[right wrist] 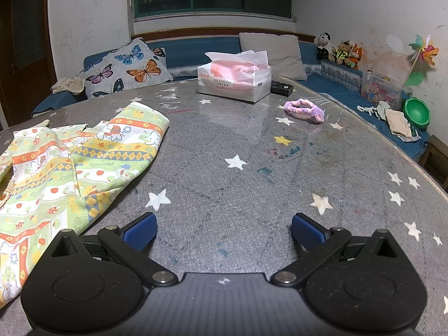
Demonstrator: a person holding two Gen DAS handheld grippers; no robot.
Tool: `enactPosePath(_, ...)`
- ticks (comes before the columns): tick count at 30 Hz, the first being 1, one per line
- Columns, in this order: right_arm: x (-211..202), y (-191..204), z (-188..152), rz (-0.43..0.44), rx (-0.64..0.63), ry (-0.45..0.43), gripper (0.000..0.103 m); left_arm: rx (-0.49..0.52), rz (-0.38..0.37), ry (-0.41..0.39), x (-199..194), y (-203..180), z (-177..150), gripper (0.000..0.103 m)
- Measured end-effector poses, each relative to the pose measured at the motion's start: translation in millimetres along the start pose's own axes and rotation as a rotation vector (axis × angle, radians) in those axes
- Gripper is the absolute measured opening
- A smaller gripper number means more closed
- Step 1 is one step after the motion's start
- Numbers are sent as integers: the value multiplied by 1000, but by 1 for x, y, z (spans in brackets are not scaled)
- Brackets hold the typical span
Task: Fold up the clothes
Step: 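Move both tools toward the crumpled striped shirt on the table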
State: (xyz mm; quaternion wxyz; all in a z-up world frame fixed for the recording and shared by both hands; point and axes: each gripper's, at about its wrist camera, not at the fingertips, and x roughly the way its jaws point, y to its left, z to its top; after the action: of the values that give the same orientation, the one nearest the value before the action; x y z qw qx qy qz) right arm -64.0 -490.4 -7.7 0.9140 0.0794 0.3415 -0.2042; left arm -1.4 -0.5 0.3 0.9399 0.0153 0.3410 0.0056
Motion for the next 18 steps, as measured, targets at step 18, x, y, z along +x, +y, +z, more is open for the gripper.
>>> enactPosePath(18, -74, 30, -46, 126, -96, -66, 103, -15, -7, 20, -58, -31, -31, 103)
